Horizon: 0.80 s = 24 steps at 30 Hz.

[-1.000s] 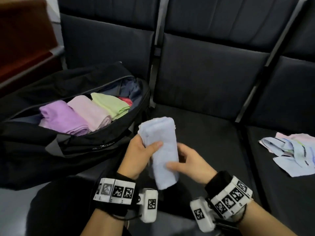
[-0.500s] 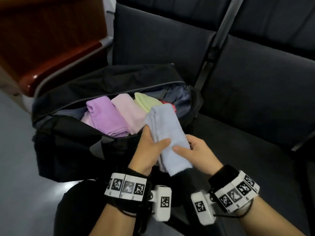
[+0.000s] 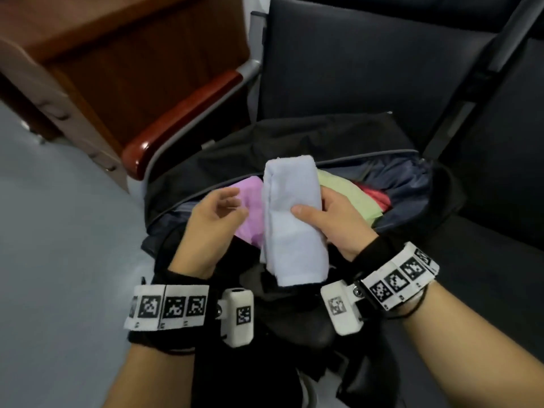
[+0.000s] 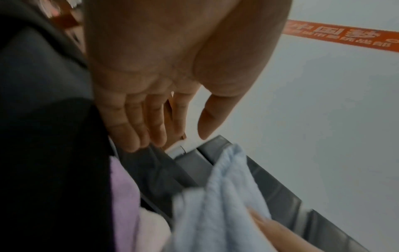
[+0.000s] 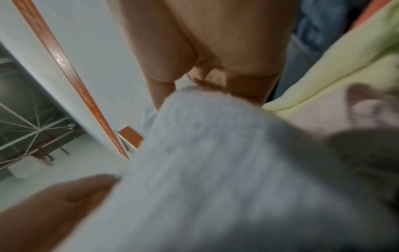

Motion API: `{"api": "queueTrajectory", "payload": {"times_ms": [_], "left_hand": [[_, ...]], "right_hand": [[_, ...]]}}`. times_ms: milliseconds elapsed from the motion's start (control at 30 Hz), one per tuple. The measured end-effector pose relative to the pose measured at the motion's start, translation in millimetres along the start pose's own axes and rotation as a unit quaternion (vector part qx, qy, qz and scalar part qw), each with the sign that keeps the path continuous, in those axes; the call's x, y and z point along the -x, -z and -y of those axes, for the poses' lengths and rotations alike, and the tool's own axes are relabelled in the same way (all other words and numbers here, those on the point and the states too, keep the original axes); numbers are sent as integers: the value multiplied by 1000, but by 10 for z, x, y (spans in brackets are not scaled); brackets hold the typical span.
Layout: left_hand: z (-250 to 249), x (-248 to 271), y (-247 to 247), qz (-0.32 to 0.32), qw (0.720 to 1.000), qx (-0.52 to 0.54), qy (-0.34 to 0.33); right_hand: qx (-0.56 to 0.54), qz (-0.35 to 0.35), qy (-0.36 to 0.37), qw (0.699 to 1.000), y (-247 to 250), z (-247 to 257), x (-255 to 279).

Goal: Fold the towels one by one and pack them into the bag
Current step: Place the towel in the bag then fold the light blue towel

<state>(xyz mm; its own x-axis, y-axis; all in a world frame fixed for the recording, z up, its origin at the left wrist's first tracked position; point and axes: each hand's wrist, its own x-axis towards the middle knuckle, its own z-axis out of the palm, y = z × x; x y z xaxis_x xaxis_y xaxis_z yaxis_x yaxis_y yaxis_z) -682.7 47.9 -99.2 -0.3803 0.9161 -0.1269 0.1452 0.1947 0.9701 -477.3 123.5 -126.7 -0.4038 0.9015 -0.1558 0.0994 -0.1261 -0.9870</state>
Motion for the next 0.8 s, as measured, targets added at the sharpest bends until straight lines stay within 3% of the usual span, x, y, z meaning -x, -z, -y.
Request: {"api": "queueTrajectory", "payload": {"times_ms": [200,300,367,467,567,700,800], "left_hand": [[198,-378,731,-126,992,-20,5],[418,-553,956,-159,985,-18,68],[566,-612,1019,-176,978,1,116],[741,-660,1024,-167,967,46,186],[831,-693,1004,-149,958,89,230],[888,-699,1073,-162,940,176,242],[836,-659,1114,-125,942,202,236]], "right_hand": [[-94,-37,19,995,-303,318,-412],[-35,-49,25,998,-527,294,-586],[41,-18,6,999,-654,186,-621],[126,60,-36,990,-733,25,-607],[166,89,-57,980,-713,-13,-636],[174,115,-96,973,-701,15,-696],[193,131,-107,967,-740,43,-739]]}}
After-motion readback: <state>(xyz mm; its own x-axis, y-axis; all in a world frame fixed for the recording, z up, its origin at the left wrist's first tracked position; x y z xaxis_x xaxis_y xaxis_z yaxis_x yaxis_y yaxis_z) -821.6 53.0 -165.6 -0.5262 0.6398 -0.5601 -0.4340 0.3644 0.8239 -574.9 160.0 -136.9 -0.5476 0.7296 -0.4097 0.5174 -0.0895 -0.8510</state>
